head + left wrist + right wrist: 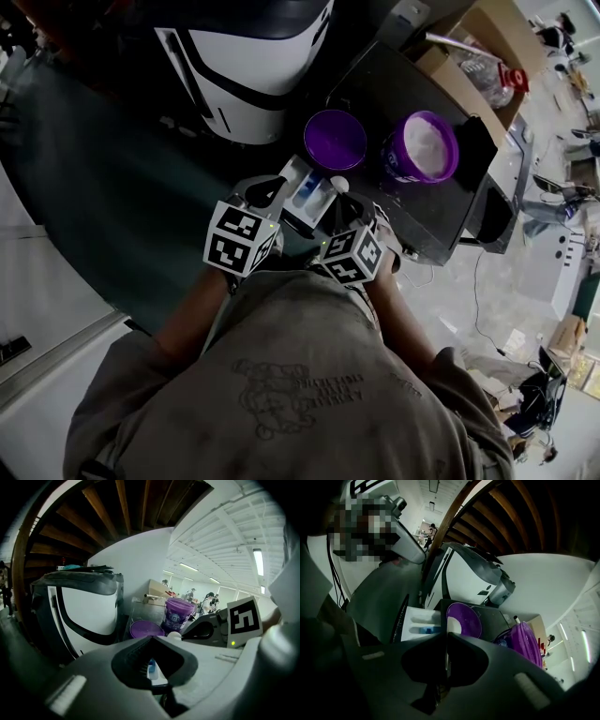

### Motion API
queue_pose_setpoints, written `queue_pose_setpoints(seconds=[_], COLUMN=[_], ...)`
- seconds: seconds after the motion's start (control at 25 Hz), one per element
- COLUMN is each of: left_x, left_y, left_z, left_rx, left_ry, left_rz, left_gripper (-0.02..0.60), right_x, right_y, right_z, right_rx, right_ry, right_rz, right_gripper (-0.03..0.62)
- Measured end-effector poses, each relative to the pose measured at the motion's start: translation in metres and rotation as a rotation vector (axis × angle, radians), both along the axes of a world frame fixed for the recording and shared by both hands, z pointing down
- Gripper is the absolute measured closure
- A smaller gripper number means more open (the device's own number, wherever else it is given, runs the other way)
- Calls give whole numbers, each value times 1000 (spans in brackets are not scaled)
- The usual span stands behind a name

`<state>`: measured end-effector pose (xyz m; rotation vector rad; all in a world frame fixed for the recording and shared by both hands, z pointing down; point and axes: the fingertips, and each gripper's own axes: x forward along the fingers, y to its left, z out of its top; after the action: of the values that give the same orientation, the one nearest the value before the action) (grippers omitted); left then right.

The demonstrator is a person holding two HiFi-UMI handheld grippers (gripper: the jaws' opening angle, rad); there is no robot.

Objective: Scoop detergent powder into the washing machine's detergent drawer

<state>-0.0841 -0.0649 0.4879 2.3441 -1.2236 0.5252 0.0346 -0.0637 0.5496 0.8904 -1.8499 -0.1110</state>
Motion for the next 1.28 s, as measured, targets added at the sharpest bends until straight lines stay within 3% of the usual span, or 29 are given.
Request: queue_pose_setpoints(seconds=[0.88, 1.08, 1.28], left_x=[7, 8, 14], left_y=[-18, -26, -39], left_z=[-1, -5, -19], left_rx=[0, 10, 42], left_ry=[-17, -21, -15], left_rz=[-6, -9, -4], left_gripper=[581, 581, 581], right_x=[0, 0, 0], right_y=[-15, -18, -26], right_z=[-42, -63, -96], right_rx=[80, 99, 112], right_ry=[-49, -116, -254], right_rz=[-24, -7, 42], right_gripper=[559, 559, 559])
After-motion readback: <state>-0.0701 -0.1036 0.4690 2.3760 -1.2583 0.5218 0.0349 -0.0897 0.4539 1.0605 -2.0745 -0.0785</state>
